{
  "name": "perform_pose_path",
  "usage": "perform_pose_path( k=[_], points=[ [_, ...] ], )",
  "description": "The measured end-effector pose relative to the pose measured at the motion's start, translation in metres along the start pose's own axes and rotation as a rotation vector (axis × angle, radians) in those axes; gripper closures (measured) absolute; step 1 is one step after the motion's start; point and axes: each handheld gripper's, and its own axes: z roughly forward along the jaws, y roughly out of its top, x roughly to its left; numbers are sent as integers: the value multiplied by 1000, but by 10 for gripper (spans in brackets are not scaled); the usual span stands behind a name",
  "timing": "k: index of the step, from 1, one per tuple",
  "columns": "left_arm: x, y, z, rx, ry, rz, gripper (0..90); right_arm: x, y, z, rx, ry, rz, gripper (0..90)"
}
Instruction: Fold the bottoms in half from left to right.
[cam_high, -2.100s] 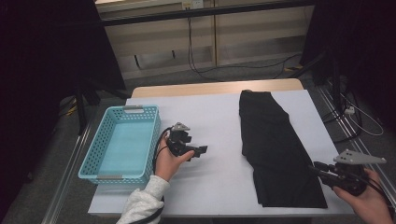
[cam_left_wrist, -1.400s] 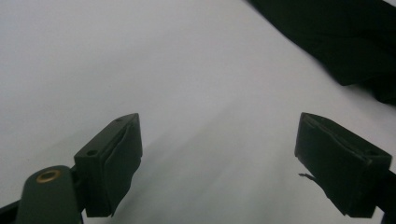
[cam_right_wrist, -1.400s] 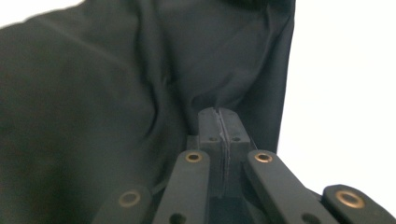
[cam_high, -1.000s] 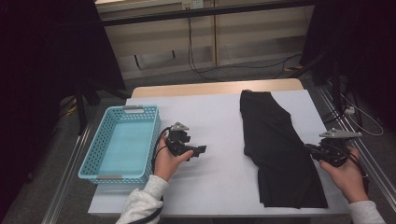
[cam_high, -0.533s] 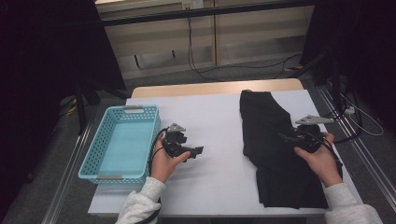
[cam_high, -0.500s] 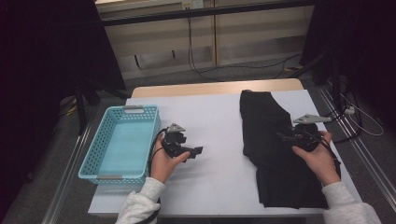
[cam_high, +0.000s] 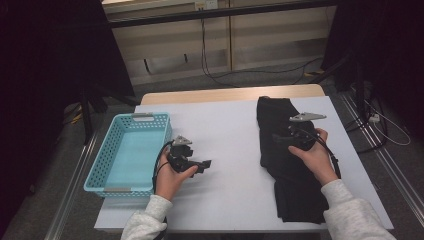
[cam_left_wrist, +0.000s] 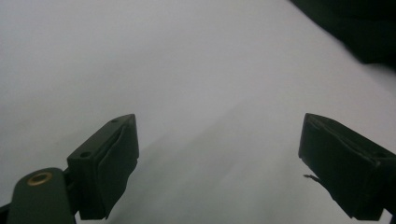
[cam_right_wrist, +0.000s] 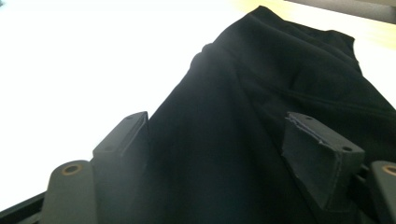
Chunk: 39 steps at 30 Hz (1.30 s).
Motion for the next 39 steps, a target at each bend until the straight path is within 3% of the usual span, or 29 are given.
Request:
perform_pose_path(
  k=[8,18,22,24,27,31,33,37,39],
  points=[
    [-2,-1,2,7,6,2,110,4,7,25,21,-12,-6,188],
    [-1,-6,-4,9,21,-5,105,20,20,56,23,-23,-25,210],
    [0,-9,-5,8,24,-12,107,24,19,71,51,-21,-29,241],
    [0,-11,-6,12,25,-12,107,25,15,78,80,-45,-58,265],
    [1,-13,-7,15,24,-13,112,21,10,83,105,-52,-40,286],
    [0,-13,-8,8,30,-13,113,13,11,80,109,-55,-11,470],
    [-1,-12,-7,10,25,-10,113,11,10,79,106,-58,-9,532],
    [-2,-12,-7,2,25,-16,116,6,10,77,102,-71,-16,778],
    [-2,-12,-8,6,25,-14,116,2,9,77,97,-66,-13,841]
  ],
)
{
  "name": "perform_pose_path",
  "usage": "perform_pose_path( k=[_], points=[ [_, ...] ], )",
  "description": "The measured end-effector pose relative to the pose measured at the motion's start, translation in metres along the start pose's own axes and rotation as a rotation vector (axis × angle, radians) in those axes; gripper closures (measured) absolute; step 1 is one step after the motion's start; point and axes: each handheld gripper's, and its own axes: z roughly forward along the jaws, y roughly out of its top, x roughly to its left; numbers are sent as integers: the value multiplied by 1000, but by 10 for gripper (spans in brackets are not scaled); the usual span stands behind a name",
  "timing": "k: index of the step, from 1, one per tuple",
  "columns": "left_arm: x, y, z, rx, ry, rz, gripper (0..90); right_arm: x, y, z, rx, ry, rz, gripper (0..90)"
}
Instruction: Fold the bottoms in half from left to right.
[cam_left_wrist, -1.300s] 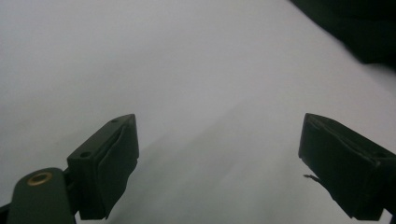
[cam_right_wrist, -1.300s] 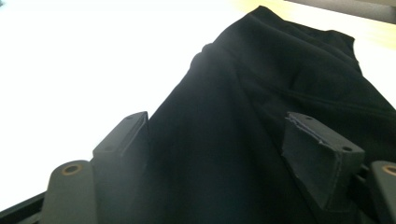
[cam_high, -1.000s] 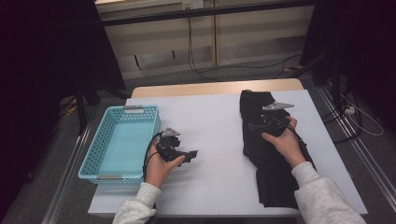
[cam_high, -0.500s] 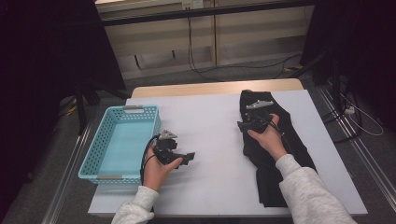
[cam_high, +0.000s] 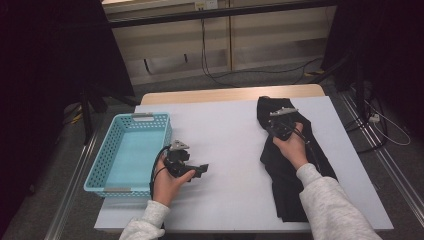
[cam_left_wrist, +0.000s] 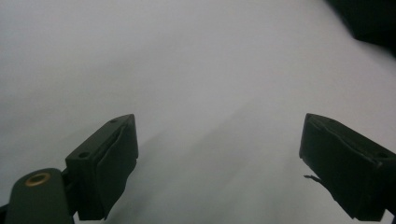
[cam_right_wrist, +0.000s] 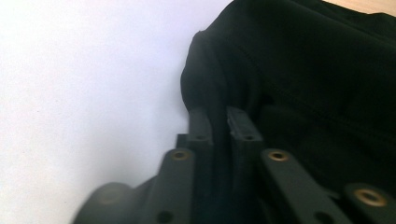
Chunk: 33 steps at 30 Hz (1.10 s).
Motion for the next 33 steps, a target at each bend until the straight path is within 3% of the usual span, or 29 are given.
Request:
perform_pose_path(
  k=[6,9,12,18,23,26,27,29,31,33],
  points=[
    [-1,1,0,-8,2,-2,117,-3,0,-1,-13,49,23,861],
    [0,1,-1,-6,3,6,118,4,1,-2,-10,60,-19,863],
    [0,2,-1,-3,2,2,118,16,2,-3,-12,99,-48,864],
    [1,4,-4,-21,22,-20,122,56,2,-8,0,219,-146,864],
    [4,6,-8,-41,44,-45,117,99,-2,-16,-1,351,-259,863],
    [5,8,-7,-43,55,-54,113,123,-7,-22,7,452,-301,859],
    [5,9,-6,-43,56,-62,114,129,-9,-24,7,482,-299,847],
    [5,11,-4,-44,64,-62,115,141,-13,-27,10,513,-310,695],
    [6,13,-1,-50,69,-78,118,146,-13,-34,9,491,-333,611],
    [6,16,3,-51,73,-87,121,141,-9,-41,-14,480,-311,515]
  ],
)
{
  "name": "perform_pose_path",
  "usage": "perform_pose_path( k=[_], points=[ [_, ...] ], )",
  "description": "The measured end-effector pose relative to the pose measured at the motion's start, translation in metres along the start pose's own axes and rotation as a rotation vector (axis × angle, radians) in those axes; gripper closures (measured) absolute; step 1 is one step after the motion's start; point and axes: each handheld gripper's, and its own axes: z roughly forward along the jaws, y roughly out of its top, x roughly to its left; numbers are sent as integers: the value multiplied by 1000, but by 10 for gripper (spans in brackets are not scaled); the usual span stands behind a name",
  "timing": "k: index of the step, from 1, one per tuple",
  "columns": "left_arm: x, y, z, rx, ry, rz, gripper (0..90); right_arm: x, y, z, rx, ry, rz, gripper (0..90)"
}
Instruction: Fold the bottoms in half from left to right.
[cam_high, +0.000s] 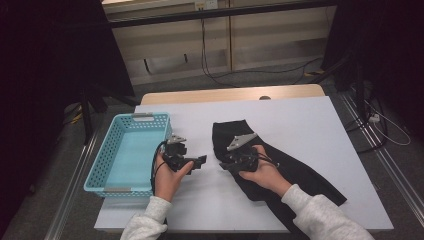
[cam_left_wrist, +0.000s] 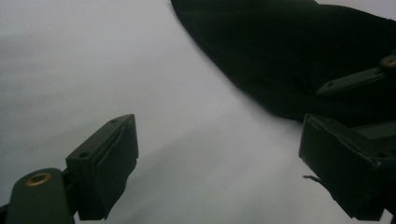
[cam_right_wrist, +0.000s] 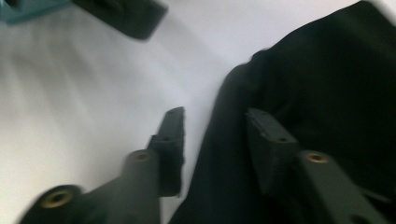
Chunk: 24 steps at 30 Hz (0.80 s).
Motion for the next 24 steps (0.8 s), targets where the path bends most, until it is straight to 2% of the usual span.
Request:
perform_pose_path(
  k=[4,6,7,9,11,15,16,20,21,24],
  points=[
    [-2,6,10,2,-4,-5,122,-15,-4,-24,-35,-57,45,411],
    [-3,9,17,6,-10,1,123,-24,-10,-36,-47,-69,69,407],
    [-3,10,21,10,-13,-2,125,-27,-13,-43,-53,-100,77,389],
    [-4,13,27,18,-18,7,132,-35,-19,-55,-63,-120,94,405],
    [-5,16,35,21,-26,10,138,-40,-26,-66,-72,-162,112,381],
    [-8,21,49,25,-35,19,155,-49,-41,-84,-79,-209,144,374],
    [-8,22,51,34,-33,37,162,-51,-44,-88,-81,-217,144,370],
    [-7,30,61,34,-27,39,197,-56,-58,-102,-76,-263,173,342],
    [-7,32,63,38,-24,52,199,-56,-61,-105,-76,-271,179,340],
    [-7,35,72,37,-12,41,225,-58,-69,-114,-76,-291,190,339]
  ],
)
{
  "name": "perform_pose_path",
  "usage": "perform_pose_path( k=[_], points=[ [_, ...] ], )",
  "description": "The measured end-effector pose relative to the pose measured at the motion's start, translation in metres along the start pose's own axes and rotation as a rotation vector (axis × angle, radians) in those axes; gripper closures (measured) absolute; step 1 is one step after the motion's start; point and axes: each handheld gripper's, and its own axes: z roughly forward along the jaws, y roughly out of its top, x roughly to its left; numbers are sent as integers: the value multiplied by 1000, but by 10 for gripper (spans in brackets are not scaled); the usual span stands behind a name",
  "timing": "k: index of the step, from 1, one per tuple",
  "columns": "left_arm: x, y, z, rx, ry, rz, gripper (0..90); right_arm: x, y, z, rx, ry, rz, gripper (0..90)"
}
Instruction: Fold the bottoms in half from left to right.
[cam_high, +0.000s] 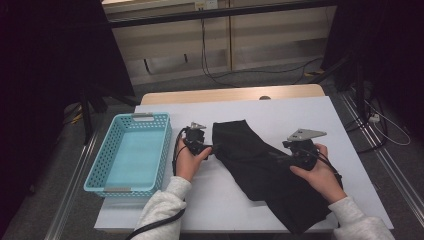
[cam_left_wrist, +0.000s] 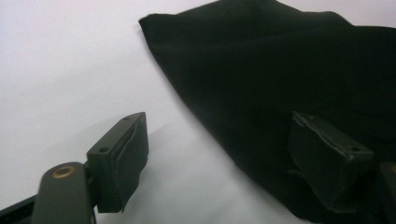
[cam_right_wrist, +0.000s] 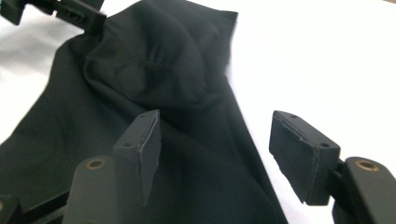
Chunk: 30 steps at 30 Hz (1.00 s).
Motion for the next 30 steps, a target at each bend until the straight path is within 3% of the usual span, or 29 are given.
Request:
perform_pose_path(
  k=[4,7,10,14,15,18,22,23,27,30],
  points=[
    [-6,4,8,9,7,17,240,-7,-9,-9,2,-20,23,334],
    [-14,6,12,20,17,53,341,-11,-14,-15,7,-29,28,334],
    [-18,7,13,15,18,41,438,-14,-18,-19,7,-40,37,334],
    [-22,7,13,31,-57,39,659,-16,-22,-23,8,-48,43,334],
    [-23,7,13,35,-66,34,731,-16,-22,-23,7,-51,43,334],
    [-25,10,13,53,-69,50,805,-16,-23,-24,4,-52,47,336],
    [-13,13,9,44,-51,17,821,-17,-23,-26,4,-49,46,339],
    [-8,13,8,23,-38,-19,822,-18,-24,-27,3,-47,45,339],
    [17,11,-3,5,47,-52,821,-22,-27,-32,1,-55,57,338],
    [26,8,-6,-7,65,-76,815,-24,-33,-35,17,-60,65,339]
  ],
)
